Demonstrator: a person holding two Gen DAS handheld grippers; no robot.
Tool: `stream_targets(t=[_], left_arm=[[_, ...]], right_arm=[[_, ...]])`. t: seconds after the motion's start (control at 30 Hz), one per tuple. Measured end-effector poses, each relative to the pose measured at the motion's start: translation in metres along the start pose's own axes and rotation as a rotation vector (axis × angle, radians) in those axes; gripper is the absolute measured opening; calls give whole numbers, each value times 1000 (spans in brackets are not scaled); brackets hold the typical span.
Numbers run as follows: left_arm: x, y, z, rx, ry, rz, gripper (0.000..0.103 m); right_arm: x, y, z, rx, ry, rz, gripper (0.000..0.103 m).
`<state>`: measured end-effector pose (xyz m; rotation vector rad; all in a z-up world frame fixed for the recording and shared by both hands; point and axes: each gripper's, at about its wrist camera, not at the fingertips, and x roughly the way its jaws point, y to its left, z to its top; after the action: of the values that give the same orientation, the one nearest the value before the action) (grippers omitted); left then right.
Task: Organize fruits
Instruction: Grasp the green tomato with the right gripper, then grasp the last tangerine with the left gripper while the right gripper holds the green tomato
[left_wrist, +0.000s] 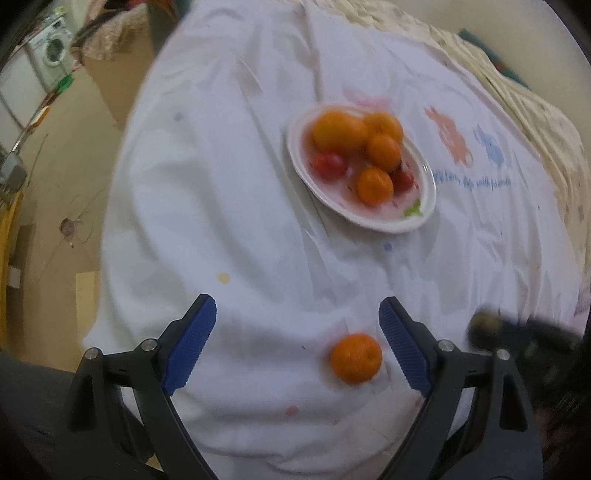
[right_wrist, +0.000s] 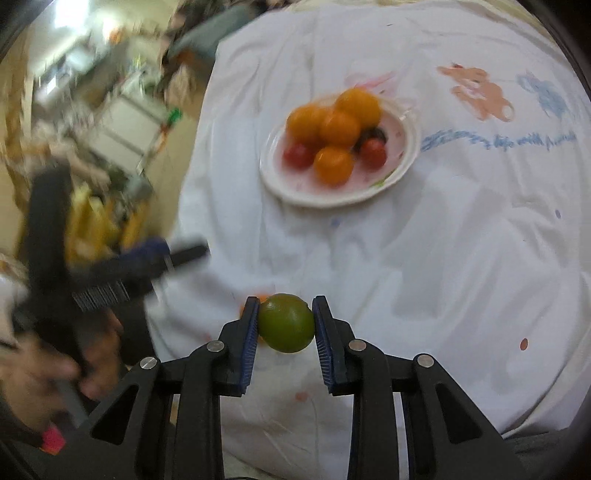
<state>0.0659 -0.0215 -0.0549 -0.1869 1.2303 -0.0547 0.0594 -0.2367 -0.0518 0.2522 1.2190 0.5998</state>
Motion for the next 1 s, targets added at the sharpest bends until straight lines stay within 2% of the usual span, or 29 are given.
stream_targets(t=[0.2, 0.3, 0.37, 0.43, 0.5, 0.6, 0.7, 0.87, 1.0], left_arm=[[20, -22, -15, 95, 96, -19, 86], [30, -38, -27, 183, 139, -8, 76], [37, -44, -33, 217, 166, -9, 58], [42, -50, -38, 246, 194, -23, 44], [43, -56, -42, 277, 190, -41, 37], [39, -61, -44, 320, 163, -27, 35], [35, -61, -43, 320, 152, -23, 34], [15, -50, -31, 248, 98, -51, 34], [-3, -33, -5, 168, 35, -53, 34]], right_arm=[[-15, -22, 9, 95, -100, 21, 30], [-18, -31, 12, 130, -120, 12, 30], [-18, -37, 16, 154, -128, 10, 30], [-21, -42, 15, 176, -133, 3, 30], [-18, -46, 15, 199, -130, 2, 30], [-20, -50, 13, 218, -137, 16, 30], [-20, -49, 13, 216, -142, 22, 30], [-22, -47, 13, 214, -147, 32, 30], [-25, -48, 20, 207, -162, 29, 30]])
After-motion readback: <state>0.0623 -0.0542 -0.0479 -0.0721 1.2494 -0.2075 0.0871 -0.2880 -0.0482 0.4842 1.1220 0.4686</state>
